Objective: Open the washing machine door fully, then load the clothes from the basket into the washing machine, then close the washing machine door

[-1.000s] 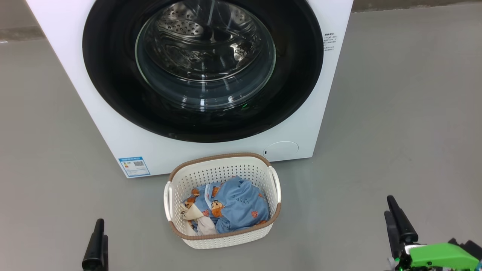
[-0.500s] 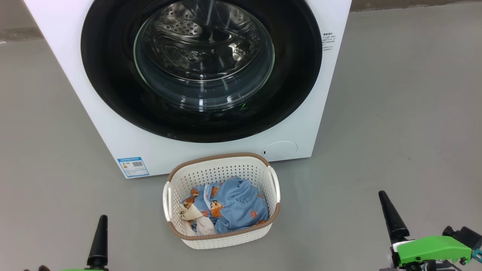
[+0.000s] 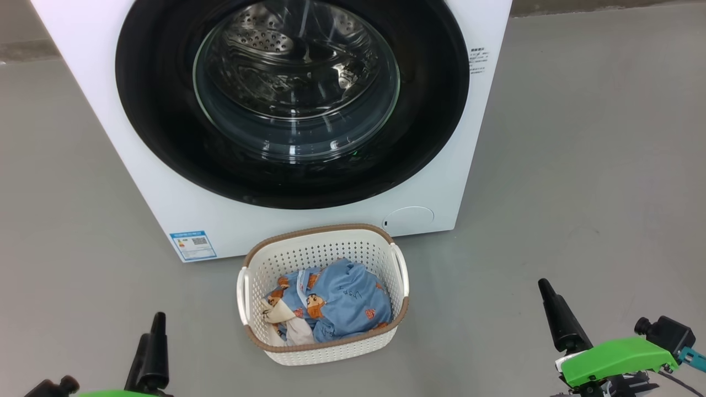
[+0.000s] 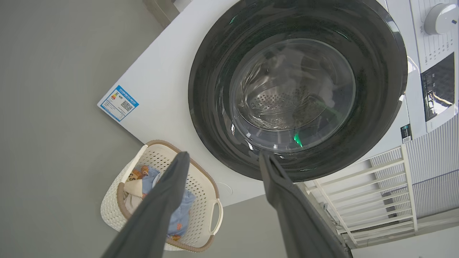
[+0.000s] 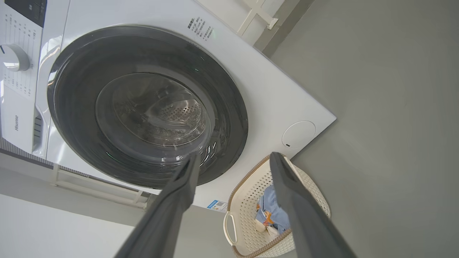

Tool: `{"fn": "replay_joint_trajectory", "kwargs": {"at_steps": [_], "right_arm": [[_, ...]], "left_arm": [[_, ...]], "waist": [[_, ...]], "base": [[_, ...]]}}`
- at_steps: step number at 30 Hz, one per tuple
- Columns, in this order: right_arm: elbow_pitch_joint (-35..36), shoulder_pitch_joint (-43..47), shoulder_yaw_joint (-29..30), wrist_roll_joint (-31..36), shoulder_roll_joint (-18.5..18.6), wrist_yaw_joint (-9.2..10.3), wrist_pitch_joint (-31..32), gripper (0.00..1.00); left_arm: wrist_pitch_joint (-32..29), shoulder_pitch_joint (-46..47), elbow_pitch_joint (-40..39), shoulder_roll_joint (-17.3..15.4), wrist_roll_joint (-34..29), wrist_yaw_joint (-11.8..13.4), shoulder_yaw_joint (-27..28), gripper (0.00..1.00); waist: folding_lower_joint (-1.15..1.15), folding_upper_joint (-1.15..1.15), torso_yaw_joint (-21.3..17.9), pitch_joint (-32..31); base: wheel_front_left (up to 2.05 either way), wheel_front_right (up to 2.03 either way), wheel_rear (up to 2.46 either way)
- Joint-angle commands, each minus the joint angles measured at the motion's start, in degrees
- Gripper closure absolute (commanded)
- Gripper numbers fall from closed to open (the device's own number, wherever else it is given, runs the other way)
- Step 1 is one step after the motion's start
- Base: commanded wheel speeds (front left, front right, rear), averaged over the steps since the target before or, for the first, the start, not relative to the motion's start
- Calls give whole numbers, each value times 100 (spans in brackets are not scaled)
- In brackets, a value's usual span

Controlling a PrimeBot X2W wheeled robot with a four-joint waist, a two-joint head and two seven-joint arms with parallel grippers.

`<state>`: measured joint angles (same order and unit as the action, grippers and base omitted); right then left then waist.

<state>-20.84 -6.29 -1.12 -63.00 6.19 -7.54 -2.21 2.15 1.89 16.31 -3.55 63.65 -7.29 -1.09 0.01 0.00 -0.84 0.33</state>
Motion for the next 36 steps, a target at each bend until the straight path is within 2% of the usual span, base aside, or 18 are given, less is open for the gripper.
{"fn": "replay_joint_trajectory", "kwargs": {"at_steps": [1,17,36], "right_arm": [[113,-336,-82,186,103,2,-73,0],[-2,-455,-236,1533,197,3,-341,0],[-84,-590,-352,2870,263,4,-642,0]], "left_arm": [[60,208,-187,-118,-176,-9,62,0],[332,133,-277,-191,-1586,-11,18,0],[639,78,-390,-230,-2961,-14,29,0]], "waist": [[-1,0,-1,-1],[-1,0,-15,-16],[-1,0,-22,-11]], "base": [[0,0,0],[0,0,0],[0,0,0]]}}
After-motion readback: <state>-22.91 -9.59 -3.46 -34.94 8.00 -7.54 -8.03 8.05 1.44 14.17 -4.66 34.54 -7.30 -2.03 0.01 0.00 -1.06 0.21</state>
